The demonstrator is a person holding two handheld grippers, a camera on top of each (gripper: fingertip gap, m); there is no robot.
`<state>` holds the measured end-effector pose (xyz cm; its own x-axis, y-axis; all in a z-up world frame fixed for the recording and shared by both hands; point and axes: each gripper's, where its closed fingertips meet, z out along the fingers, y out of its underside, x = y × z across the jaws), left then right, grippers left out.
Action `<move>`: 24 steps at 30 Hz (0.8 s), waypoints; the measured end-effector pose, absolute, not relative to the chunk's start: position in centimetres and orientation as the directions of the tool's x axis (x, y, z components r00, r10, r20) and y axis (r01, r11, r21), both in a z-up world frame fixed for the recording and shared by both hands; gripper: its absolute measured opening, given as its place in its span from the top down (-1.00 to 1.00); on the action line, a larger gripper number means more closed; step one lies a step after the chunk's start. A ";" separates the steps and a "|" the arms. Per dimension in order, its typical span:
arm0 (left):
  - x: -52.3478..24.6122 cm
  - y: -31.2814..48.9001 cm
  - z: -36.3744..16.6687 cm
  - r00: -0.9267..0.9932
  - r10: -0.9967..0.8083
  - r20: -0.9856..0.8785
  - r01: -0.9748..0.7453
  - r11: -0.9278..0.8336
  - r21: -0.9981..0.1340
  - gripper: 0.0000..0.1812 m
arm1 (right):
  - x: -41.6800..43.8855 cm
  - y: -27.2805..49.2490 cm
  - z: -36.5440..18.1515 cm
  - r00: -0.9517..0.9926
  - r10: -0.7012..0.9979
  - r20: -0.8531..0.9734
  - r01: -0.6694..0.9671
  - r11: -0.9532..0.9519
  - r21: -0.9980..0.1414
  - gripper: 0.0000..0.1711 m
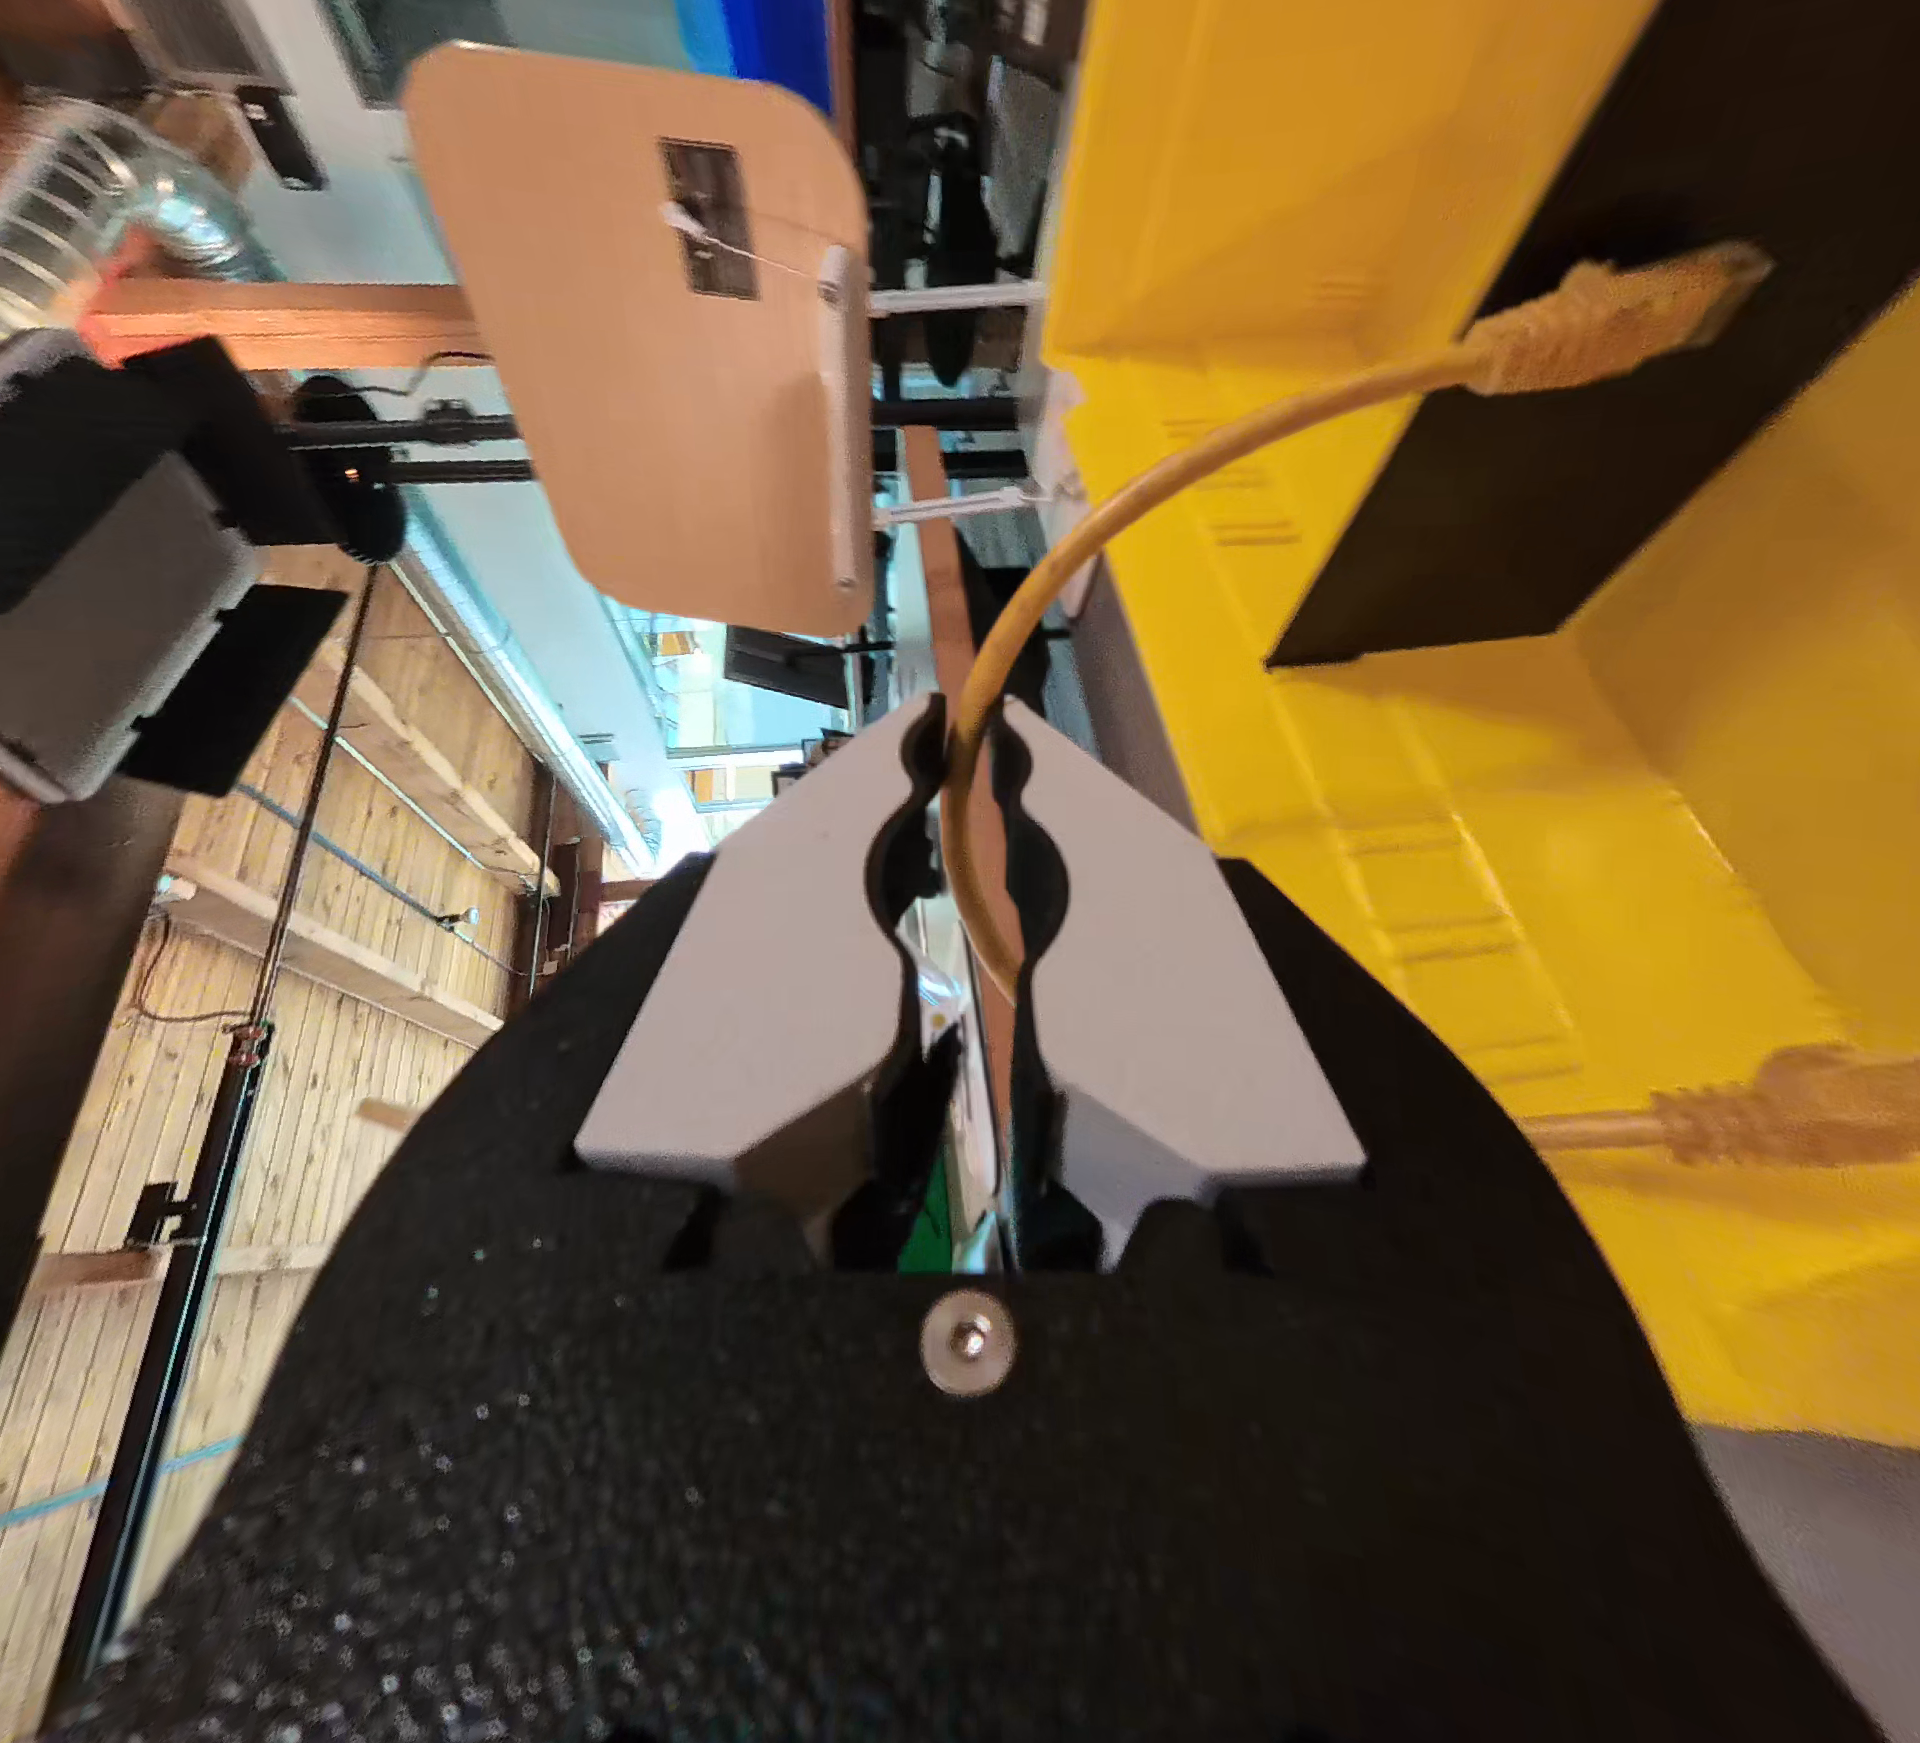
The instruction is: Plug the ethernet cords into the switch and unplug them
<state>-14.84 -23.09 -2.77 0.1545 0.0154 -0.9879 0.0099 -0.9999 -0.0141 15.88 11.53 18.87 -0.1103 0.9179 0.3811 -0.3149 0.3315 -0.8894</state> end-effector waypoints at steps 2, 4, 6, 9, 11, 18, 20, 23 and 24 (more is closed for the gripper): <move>-14.0 -22.2 -0.6 0.110 0.061 -0.992 -0.023 -0.998 -0.064 0.94 | 15.8 11.4 18.8 -0.113 0.917 0.384 -0.313 0.334 -0.889 0.62; -12.9 -20.7 1.6 0.070 0.109 -0.992 -0.076 -0.991 -0.114 0.93 | 15.7 11.2 18.7 -0.117 0.914 0.389 -0.311 0.338 -0.888 0.62; -11.7 -18.8 3.8 0.038 0.168 -0.985 -0.146 -0.974 -0.171 0.95 | 15.6 10.9 18.6 -0.120 0.911 0.395 -0.310 0.344 -0.886 0.62; -9.6 -14.6 6.3 0.047 0.295 -0.954 -0.309 -0.904 -0.295 0.97 | 15.5 10.5 18.6 -0.122 0.905 0.407 -0.311 0.355 -0.882 0.62; -8.5 -11.4 7.0 0.119 0.377 -0.919 -0.392 -0.832 -0.392 0.94 | 15.5 10.4 18.5 -0.123 0.902 0.415 -0.313 0.362 -0.878 0.61; -7.5 -0.4 6.5 0.352 0.410 -0.842 -0.454 -0.712 -0.536 0.87 | 15.0 9.9 18.1 -0.135 0.891 0.433 -0.307 0.378 -0.874 0.62; -7.4 2.3 6.6 0.372 0.399 -0.838 -0.466 -0.701 -0.540 0.89 | 14.7 9.7 17.8 -0.143 0.889 0.434 -0.299 0.379 -0.875 0.62; -7.2 6.1 6.2 0.446 0.377 -0.812 -0.477 -0.667 -0.572 0.97 | 14.3 9.6 17.3 -0.147 0.883 0.447 -0.285 0.395 -0.874 0.62; -7.1 7.1 6.2 0.458 0.378 -0.805 -0.482 -0.655 -0.582 0.97 | 14.2 9.7 17.2 -0.145 0.880 0.451 -0.281 0.401 -0.872 0.62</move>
<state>-7.10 7.15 6.25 0.4584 0.3776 -0.8045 -0.4825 -0.6545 -0.5821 14.15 9.66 17.22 -0.1455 0.8803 0.4515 -0.2812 0.4007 -0.8720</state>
